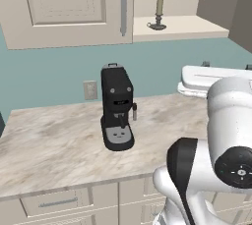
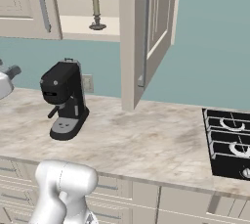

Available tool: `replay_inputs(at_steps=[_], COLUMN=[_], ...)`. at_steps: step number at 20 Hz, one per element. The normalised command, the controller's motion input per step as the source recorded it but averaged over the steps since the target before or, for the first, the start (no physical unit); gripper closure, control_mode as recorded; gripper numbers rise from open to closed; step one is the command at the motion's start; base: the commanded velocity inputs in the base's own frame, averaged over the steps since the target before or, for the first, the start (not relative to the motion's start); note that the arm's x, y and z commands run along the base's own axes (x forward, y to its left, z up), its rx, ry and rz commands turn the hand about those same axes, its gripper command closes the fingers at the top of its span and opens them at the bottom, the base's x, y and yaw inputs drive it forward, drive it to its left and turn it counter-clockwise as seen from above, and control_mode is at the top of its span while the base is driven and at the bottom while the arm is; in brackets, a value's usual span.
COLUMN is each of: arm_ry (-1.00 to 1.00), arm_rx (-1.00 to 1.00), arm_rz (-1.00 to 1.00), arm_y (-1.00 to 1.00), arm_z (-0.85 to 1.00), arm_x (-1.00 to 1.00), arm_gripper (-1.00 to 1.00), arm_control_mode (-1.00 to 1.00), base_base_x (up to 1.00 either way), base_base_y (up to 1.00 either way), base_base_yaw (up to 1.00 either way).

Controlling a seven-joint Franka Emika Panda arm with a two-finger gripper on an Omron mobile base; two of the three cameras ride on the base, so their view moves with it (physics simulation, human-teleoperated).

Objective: Get the candle and the beer from the cabinet and move them to the dining counter.

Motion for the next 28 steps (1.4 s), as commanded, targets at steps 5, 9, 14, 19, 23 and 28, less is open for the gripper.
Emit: replay_inputs(at_steps=[5, 9, 14, 19, 23, 28], arm_ry=[-0.04, 0.0, -0.02, -0.07, -0.09, -0.04], arm_rx=[0.0, 0.0, 0.0, 0.0, 0.0, 0.0], arm_rz=[0.15, 0.28, 0.36, 0.25, 0.03, 0.0], arm_y=[0.35, 0.41, 0.22, 0.16, 0.26, 0.32], arm_z=[0.0, 0.0, -0.04, -0.12, -0.11, 0.0], arm_x=[0.21, 0.38, 0.37, 0.42, 0.5, 0.57], arm_gripper=[-1.0, -1.0, -1.0, -1.0, -1.0, -1.0], arm_control_mode=[-1.0, -1.0, -1.0, -1.0, -1.0, -1.0], base_base_x=[0.0, 0.0, 0.0, 0.0, 0.0, 0.0], base_base_y=[0.0, 0.0, 0.0, 0.0, 0.0, 0.0], base_base_yaw=[0.0, 0.0, 0.0, 0.0, 0.0, 0.0])
